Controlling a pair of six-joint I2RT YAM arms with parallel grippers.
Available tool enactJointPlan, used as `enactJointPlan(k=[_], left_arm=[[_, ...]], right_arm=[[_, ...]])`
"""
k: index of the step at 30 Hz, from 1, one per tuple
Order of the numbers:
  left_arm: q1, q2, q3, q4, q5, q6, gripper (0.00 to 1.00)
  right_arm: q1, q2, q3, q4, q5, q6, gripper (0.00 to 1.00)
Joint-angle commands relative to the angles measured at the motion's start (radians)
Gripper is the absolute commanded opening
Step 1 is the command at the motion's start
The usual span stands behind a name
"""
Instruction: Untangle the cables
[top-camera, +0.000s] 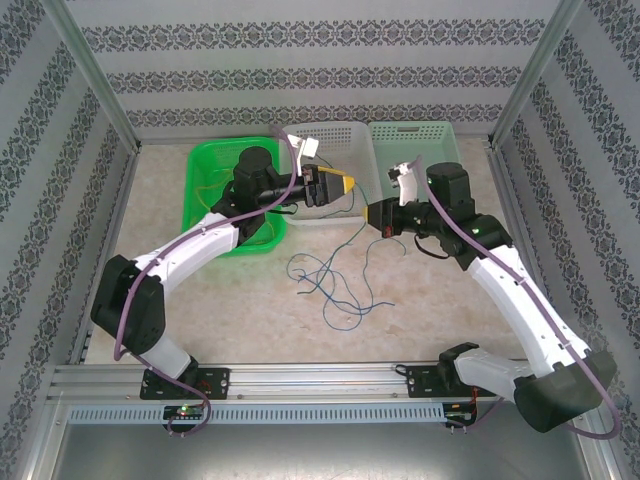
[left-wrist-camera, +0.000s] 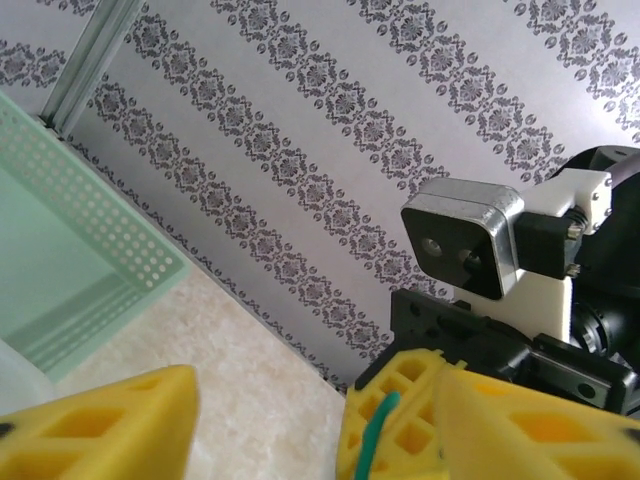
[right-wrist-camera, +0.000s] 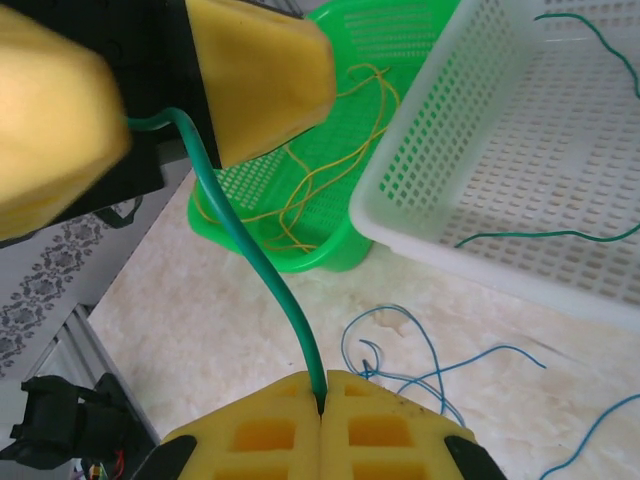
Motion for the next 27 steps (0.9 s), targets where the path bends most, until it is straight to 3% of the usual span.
enactJointPlan(k=[1, 6, 8, 13, 27], left_arm=[[-0.004, 0.019, 0.024, 0.066, -0.001, 0.002, 0.46], [-0.003, 0.017, 0.027, 0.059, -0.023, 0.015, 0.12], [-0.004, 0.012, 0.031, 0.035, -0.042, 0.034, 0.05], [-0.003, 0.004, 0.049, -0.027, -0.071, 0.083, 0.00], [-0.002, 0.016, 0.061, -0.067, -0.158, 0.102, 0.00]], right_arm=[[0.022, 0.005, -0.024, 0.050, -0.033, 0.021, 0.00], [0.051, 0.001, -0.053, 0.041, -0.024, 0.024, 0.00], [0.058, -0.001, -0.071, 0.043, -0.020, 0.030, 0.00], [0.111, 0.011, -0.113, 0.045, 0.002, 0.045, 0.00], [0.301, 0.122, -0.126, 0.126, 0.044, 0.105, 0.00]])
